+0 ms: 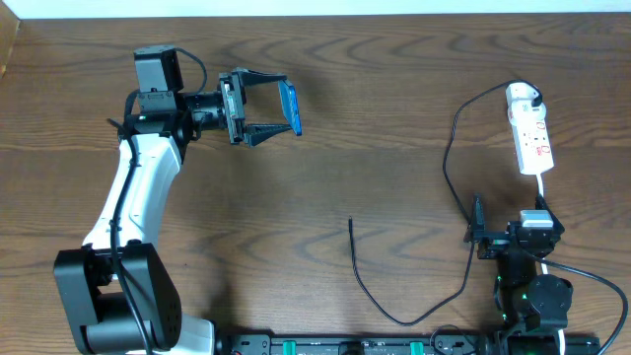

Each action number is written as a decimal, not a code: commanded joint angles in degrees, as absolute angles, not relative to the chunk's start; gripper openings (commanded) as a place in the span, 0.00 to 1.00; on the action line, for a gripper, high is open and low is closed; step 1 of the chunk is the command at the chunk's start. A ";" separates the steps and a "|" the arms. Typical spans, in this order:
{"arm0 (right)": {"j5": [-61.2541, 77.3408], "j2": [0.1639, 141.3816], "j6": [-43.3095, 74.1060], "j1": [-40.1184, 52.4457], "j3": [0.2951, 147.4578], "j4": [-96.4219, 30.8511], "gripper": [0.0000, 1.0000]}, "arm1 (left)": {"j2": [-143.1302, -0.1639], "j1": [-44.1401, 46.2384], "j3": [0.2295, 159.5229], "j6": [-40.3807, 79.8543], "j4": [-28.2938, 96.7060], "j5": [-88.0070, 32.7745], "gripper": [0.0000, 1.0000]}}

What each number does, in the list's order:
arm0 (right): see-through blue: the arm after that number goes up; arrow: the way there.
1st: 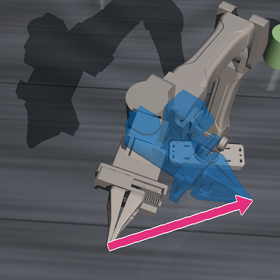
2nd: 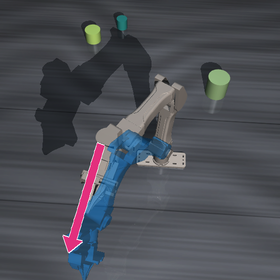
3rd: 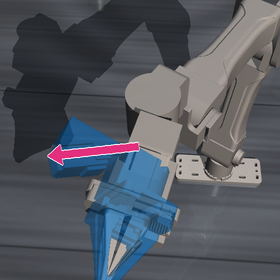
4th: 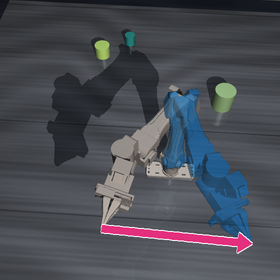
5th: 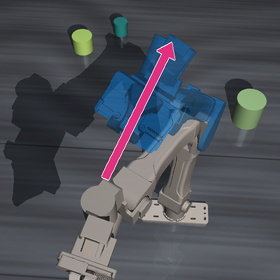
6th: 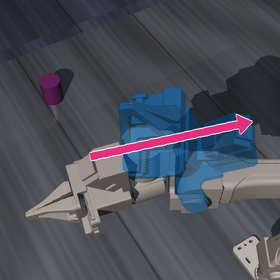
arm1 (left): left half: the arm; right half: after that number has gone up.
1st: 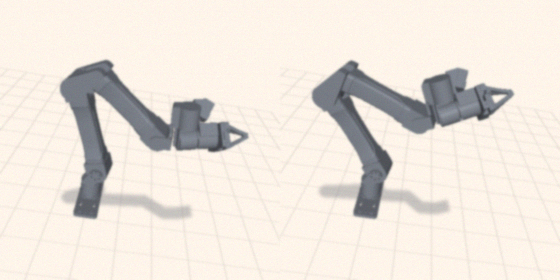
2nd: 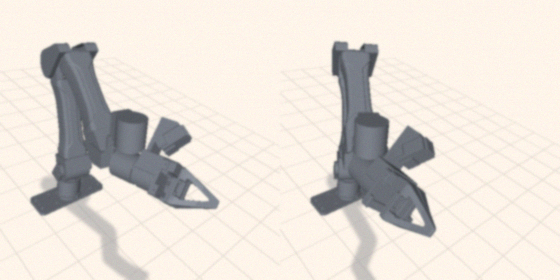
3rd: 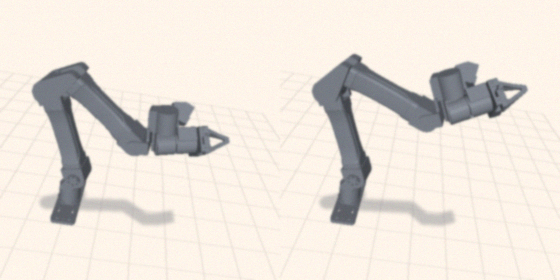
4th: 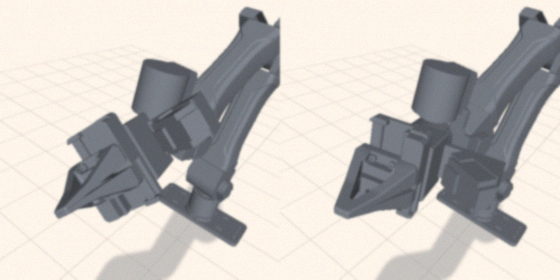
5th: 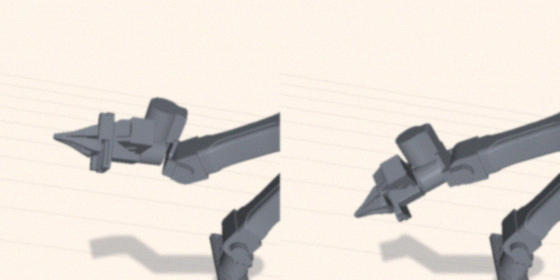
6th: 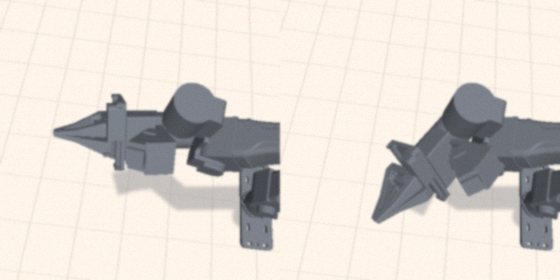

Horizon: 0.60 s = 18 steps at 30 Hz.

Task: Plug charger to phone and switch on socket
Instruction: 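Hold the phone raised upright in the left gripper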

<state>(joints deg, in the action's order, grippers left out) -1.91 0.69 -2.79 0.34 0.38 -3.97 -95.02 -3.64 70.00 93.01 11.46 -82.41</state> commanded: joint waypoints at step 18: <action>-1.80 0.34 -3.49 0.32 0.30 -4.14 0.99 | -93.43 -3.57 70.43 97.47 11.00 -86.61 0.07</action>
